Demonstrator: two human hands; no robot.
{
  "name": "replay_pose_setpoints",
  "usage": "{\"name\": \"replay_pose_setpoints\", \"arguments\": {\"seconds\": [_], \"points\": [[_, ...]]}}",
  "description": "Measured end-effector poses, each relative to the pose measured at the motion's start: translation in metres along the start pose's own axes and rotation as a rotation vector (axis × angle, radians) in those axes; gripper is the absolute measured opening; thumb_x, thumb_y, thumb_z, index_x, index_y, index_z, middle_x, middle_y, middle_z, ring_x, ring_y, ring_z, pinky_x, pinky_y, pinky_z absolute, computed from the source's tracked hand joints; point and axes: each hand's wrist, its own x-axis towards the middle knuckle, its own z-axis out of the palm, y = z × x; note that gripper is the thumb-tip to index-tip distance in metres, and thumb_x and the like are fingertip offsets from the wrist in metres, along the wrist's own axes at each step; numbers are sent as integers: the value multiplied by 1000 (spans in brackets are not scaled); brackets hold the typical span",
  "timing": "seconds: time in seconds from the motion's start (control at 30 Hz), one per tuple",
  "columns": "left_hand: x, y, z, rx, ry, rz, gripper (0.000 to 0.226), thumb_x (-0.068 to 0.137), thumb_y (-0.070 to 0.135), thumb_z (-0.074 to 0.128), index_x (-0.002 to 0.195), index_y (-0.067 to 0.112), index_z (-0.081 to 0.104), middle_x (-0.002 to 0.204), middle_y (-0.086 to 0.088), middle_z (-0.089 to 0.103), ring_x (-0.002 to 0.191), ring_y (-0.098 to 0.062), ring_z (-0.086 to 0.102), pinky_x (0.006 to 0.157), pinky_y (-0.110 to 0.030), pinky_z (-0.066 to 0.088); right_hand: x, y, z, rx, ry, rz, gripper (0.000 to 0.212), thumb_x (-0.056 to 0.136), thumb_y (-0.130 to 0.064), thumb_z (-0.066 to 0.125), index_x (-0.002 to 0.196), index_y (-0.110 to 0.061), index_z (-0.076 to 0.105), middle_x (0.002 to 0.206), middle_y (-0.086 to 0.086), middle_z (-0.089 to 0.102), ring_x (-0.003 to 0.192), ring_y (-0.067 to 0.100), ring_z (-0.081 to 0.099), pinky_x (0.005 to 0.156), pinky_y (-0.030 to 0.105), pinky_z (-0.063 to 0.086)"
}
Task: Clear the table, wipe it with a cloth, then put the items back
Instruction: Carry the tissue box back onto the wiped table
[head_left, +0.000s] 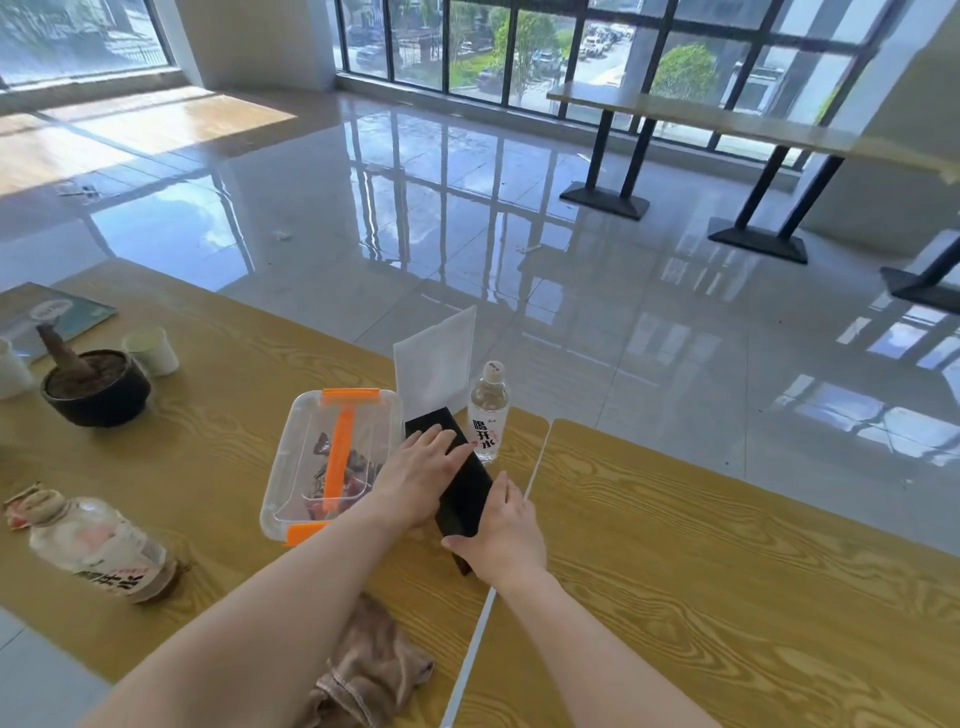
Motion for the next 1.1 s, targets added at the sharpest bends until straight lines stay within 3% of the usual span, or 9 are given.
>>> {"name": "replay_pose_setpoints", "arguments": {"seconds": [0.17,0.27,0.43,0.57,0.67,0.8,1.1], "points": [[22,-11,4,14,-145,21,90,82,19,76,154,28,23,162,-5,24,151,-29,15,121,-45,23,8,0,-4,17,-14,17,95,75,-46,79,149,-14,28,136,3,48,122,25,51,99,35,49],[28,-15,3,40,-179,65,90,82,20,75,154,31,22,159,-2,28,150,-27,16,120,-44,25,4,11,-13,36,18,-16,81,72,-39,78,140,-19,39,127,0,53,112,22,54,92,34,51],[29,-13,-4,14,-169,192,84,75,29,78,146,38,33,150,8,39,144,-20,25,119,-56,17,-19,46,-31,43,89,-105,83,69,-35,77,142,-20,40,123,-5,53,104,15,52,85,30,52],[30,6,-14,-59,-126,304,80,70,43,80,138,43,40,132,13,50,129,-13,42,112,-46,28,-41,78,-49,60,113,-144,88,71,-34,78,147,-21,36,130,-7,51,110,12,49,89,27,49],[30,28,-22,-153,-112,328,84,66,51,82,139,45,41,127,15,49,121,-11,43,105,-35,35,-56,101,-66,78,132,-146,93,72,-34,79,151,-20,32,138,-8,49,118,13,48,95,27,46],[27,67,-32,-234,-107,354,81,67,50,83,136,46,42,124,15,50,118,-11,42,98,-35,43,-81,132,-86,80,167,-135,93,72,-34,80,151,-22,33,139,-10,48,120,11,47,97,25,44],[19,181,-37,-267,-44,409,77,69,43,82,136,43,45,123,17,50,120,-9,39,97,-31,44,-141,221,-130,71,224,-110,92,72,-33,80,150,-20,34,141,-7,49,125,11,45,101,26,43]]}}
